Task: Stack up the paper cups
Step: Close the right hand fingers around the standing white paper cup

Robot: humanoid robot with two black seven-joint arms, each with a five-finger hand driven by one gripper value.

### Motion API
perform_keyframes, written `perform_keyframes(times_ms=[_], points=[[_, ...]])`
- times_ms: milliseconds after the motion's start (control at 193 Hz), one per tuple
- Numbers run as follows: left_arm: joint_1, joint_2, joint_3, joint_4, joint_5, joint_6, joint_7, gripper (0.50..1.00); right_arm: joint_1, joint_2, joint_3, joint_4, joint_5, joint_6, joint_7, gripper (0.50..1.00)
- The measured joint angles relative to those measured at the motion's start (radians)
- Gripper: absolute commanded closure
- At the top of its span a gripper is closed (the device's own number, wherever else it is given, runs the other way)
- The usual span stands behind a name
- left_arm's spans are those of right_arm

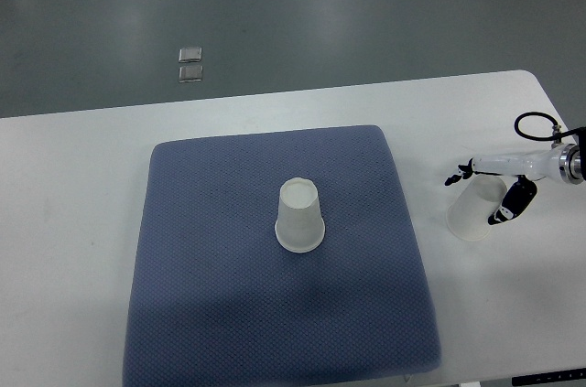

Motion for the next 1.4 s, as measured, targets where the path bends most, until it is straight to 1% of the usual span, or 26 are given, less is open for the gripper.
perform_keyframes(times_ms=[155,295,336,414,512,538,549,585,611,616,626,735,828,890,978,1154,1402], points=[[0.0,0.0,0.0,0.0,0.0,0.0,0.0,0.5,0.0,0.0,-0.001,0.0,-0.007,0.002,0.002,0.681],[0.0,0.0,0.0,0.0,0.0,0.0,0.0,0.5,0.0,-0.001,-0.004,0.001,-0.008,0.002,0.004,0.711],[0.0,0.0,0.0,0.0,0.0,0.0,0.0,0.5,0.0,-0.002,-0.006,0.001,-0.009,0.003,0.004,0.734],[0.0,0.0,0.0,0.0,0.0,0.0,0.0,0.5,0.002,-0.006,-0.007,0.001,-0.009,0.003,0.006,0.744],[0.0,0.0,0.0,0.0,0.0,-0.001,0.0,0.5,0.005,-0.012,-0.008,0.001,-0.009,0.002,0.008,0.797],[0.0,0.0,0.0,0.0,0.0,-0.001,0.0,0.5,0.005,-0.013,-0.008,0.001,-0.009,0.002,0.009,0.82],[0.0,0.0,0.0,0.0,0.0,-0.001,0.0,0.5,0.005,-0.013,-0.008,0.001,-0.009,0.002,0.009,0.82],[0.0,0.0,0.0,0.0,0.0,-0.001,0.0,0.5,0.005,-0.013,-0.008,0.001,-0.008,0.002,0.011,0.852],[0.0,0.0,0.0,0.0,0.0,-0.001,0.0,0.5,0.005,-0.013,-0.008,0.001,-0.008,0.002,0.012,0.865],[0.0,0.0,0.0,0.0,0.0,-0.001,0.0,0.5,0.005,-0.013,-0.008,0.001,-0.008,0.002,0.013,0.875],[0.0,0.0,0.0,0.0,0.0,-0.001,0.0,0.5,0.005,-0.013,-0.008,0.001,-0.008,0.002,0.013,0.875],[0.0,0.0,0.0,0.0,0.0,-0.001,0.0,0.5,0.005,-0.009,-0.009,0.002,-0.008,0.002,0.021,0.944],[0.0,0.0,0.0,0.0,0.0,-0.001,0.0,0.5,0.005,-0.009,-0.009,0.003,-0.008,0.002,0.026,0.961],[0.0,0.0,0.0,0.0,0.0,-0.001,0.0,0.5,0.005,-0.013,-0.009,0.003,-0.008,0.002,0.034,0.987],[0.0,0.0,0.0,0.0,0.0,-0.001,0.0,0.5,0.007,-0.018,-0.009,0.003,-0.008,0.002,0.055,1.0],[0.0,0.0,0.0,0.0,0.0,-0.001,0.0,0.5,0.025,-0.031,-0.004,0.003,-0.006,0.005,0.088,1.0],[0.0,0.0,0.0,0.0,0.0,0.0,0.0,0.5,0.085,-0.051,0.005,0.013,0.0,0.014,0.158,1.0]])
